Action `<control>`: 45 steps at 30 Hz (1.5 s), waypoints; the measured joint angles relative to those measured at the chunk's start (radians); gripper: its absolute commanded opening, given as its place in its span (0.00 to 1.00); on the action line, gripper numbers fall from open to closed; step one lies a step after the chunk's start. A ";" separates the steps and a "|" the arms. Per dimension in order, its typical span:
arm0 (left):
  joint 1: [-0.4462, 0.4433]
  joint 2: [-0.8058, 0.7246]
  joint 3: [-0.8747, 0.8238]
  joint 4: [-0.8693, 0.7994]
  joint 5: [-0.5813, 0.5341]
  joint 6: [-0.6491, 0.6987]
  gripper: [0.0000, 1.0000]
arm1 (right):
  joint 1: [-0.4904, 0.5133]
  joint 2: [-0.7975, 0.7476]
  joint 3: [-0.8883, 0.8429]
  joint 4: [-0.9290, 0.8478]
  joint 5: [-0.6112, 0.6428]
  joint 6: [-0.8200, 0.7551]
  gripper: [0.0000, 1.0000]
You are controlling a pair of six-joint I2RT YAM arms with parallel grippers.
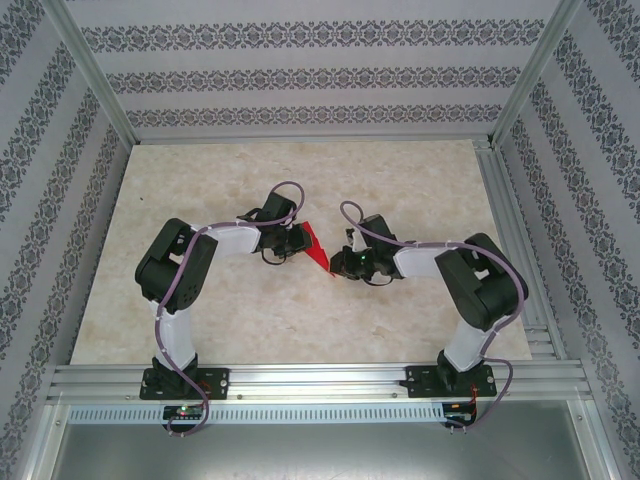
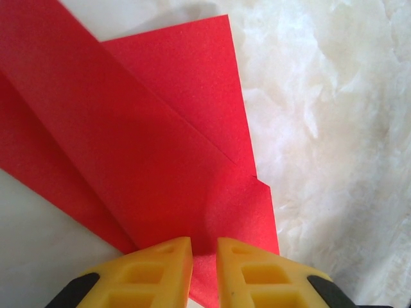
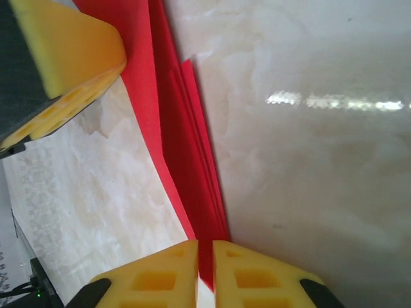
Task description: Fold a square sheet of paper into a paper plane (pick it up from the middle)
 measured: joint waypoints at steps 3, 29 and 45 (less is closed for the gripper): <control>0.000 0.005 0.008 -0.012 0.000 0.000 0.20 | 0.001 -0.064 0.011 -0.076 0.047 -0.027 0.22; 0.000 0.045 0.100 -0.131 -0.004 0.000 0.18 | 0.107 0.106 0.245 -0.241 0.119 -0.153 0.08; 0.000 0.051 0.113 -0.148 -0.004 0.000 0.17 | 0.072 0.107 0.206 -0.197 0.113 -0.153 0.08</control>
